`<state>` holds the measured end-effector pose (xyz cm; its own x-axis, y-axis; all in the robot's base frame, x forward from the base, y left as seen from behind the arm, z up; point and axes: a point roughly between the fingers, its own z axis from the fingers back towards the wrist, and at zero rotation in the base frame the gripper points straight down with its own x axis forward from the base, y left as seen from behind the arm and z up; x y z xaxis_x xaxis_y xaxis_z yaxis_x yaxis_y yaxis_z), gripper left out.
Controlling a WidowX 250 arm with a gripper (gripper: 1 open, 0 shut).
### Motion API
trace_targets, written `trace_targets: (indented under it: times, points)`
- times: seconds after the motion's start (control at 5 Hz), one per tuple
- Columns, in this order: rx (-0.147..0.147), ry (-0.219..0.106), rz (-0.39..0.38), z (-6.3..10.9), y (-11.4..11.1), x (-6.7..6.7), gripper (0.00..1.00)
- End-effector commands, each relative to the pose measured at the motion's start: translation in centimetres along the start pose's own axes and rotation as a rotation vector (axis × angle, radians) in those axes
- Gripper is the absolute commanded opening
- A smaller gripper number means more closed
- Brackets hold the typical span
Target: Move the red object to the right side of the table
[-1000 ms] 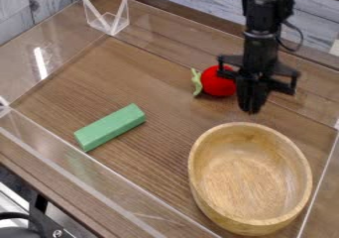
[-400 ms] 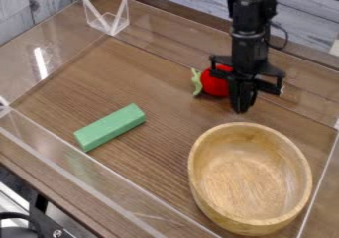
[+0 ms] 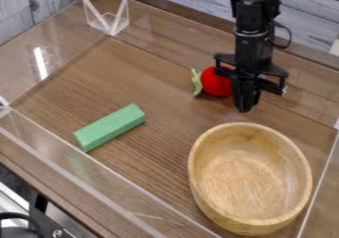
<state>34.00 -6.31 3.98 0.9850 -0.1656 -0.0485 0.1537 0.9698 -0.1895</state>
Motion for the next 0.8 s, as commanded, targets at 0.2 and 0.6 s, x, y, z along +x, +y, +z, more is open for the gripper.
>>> trace_targets:
  times: [0.2, 0.6]
  points:
    - [-0.01, -0.052, -0.01, -0.26, -0.08, 0.47, 0.0]
    - [-0.012, -0.066, 0.069, 0.71, -0.74, 0.39, 1.0]
